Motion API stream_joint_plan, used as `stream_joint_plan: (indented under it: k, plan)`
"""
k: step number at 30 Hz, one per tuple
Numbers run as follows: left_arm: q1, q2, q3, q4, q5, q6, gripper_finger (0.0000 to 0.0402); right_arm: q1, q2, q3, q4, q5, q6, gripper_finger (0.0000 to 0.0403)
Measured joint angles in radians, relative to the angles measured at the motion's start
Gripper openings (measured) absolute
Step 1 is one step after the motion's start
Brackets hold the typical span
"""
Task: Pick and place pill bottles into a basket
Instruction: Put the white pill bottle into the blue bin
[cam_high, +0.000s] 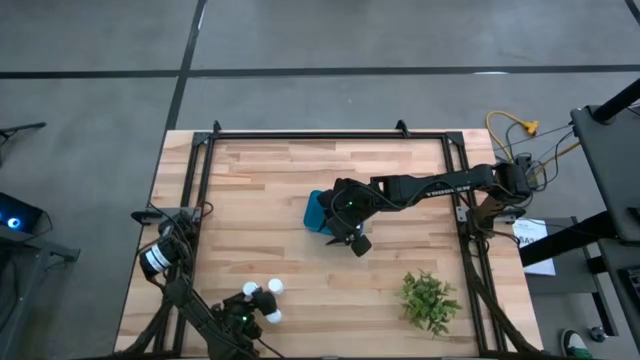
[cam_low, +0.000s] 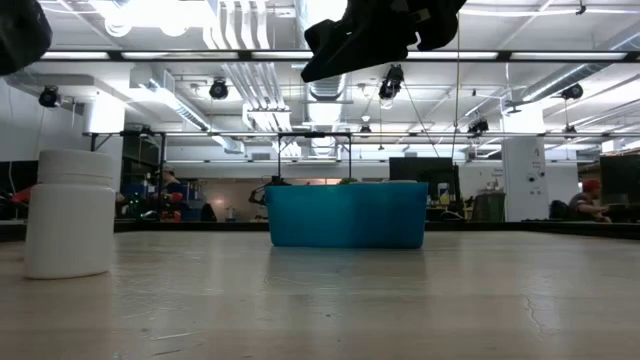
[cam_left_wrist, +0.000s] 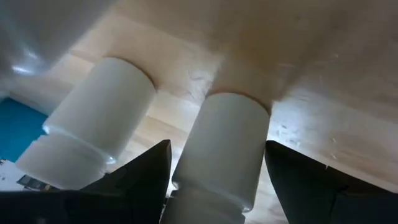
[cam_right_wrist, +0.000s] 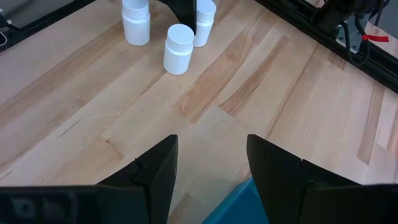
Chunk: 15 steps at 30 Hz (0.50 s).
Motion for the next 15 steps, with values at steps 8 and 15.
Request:
stream_joint_plan:
  k: [8,15]
  plan:
    - [0.001,0.000,-0.031,0.006,-0.001,0.000,0.0168,0.000,0.000,0.000,0.001,-0.001,0.001,0.0183]
    - [0.001,-0.001,-0.031,0.011,-0.008,0.000,0.0148,0.000,0.000,0.000,0.001,-0.001,0.001,0.0183]
